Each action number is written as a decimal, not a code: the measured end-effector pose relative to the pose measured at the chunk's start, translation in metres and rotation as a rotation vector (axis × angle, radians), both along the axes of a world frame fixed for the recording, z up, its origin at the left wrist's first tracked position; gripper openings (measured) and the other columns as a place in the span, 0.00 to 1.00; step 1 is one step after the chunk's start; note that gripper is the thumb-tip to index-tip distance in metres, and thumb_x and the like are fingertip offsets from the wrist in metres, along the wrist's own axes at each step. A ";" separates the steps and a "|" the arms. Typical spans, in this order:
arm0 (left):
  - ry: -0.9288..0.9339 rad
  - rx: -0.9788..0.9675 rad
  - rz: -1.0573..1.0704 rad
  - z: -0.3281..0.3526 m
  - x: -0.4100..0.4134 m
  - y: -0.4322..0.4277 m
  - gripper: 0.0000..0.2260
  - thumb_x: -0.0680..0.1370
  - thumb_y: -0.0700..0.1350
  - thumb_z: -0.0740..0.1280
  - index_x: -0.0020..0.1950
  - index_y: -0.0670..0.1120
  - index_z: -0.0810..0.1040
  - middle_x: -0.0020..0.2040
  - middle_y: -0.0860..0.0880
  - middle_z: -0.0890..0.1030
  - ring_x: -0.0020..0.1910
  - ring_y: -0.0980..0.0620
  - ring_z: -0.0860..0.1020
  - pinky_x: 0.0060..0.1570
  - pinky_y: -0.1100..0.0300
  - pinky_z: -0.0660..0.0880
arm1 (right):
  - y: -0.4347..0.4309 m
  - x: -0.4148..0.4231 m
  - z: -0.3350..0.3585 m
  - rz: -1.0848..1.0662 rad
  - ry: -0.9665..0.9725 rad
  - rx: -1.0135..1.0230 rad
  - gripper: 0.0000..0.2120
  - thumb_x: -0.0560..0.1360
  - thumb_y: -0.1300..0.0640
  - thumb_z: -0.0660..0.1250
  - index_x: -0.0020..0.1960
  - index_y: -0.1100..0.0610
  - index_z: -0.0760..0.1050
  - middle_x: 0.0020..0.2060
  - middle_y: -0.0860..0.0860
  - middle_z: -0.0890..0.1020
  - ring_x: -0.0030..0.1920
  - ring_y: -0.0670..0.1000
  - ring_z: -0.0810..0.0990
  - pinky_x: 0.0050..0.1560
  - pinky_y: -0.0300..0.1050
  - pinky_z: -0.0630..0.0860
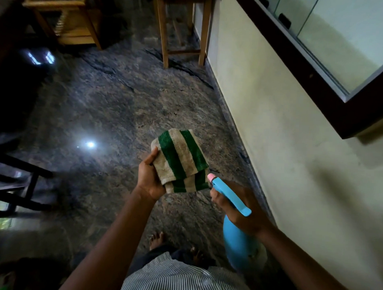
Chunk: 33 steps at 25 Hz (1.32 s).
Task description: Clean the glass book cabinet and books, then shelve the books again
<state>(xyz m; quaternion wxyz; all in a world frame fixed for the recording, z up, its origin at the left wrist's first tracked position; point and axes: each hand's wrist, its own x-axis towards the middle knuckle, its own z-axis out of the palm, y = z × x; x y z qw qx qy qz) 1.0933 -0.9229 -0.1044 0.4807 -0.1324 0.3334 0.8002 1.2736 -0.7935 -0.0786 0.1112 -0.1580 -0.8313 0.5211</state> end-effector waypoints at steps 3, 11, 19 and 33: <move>-0.005 -0.011 -0.008 0.000 0.003 0.001 0.19 0.81 0.54 0.53 0.57 0.43 0.77 0.49 0.40 0.84 0.44 0.41 0.83 0.40 0.41 0.79 | -0.001 -0.004 -0.001 -0.040 -0.043 0.034 0.30 0.70 0.28 0.56 0.39 0.55 0.76 0.29 0.56 0.79 0.30 0.54 0.79 0.32 0.59 0.74; 0.014 -0.003 0.028 -0.002 -0.002 -0.003 0.21 0.81 0.53 0.53 0.54 0.43 0.81 0.48 0.40 0.83 0.43 0.40 0.83 0.37 0.42 0.80 | -0.001 -0.002 -0.002 -0.021 -0.074 0.112 0.30 0.70 0.28 0.54 0.41 0.53 0.77 0.32 0.51 0.80 0.32 0.49 0.80 0.34 0.54 0.76; 0.024 -0.026 0.031 -0.006 -0.004 -0.007 0.23 0.80 0.53 0.54 0.48 0.43 0.85 0.48 0.40 0.84 0.43 0.41 0.83 0.34 0.45 0.80 | -0.006 0.003 -0.007 0.036 -0.045 0.025 0.28 0.70 0.30 0.57 0.42 0.56 0.76 0.32 0.52 0.79 0.32 0.49 0.79 0.33 0.47 0.75; 0.030 -0.082 -0.010 -0.016 -0.008 0.002 0.24 0.80 0.55 0.54 0.44 0.43 0.86 0.47 0.41 0.84 0.42 0.42 0.83 0.37 0.43 0.80 | -0.004 -0.014 -0.013 -0.065 -0.098 0.082 0.26 0.70 0.31 0.56 0.38 0.53 0.76 0.28 0.52 0.79 0.30 0.50 0.79 0.33 0.51 0.76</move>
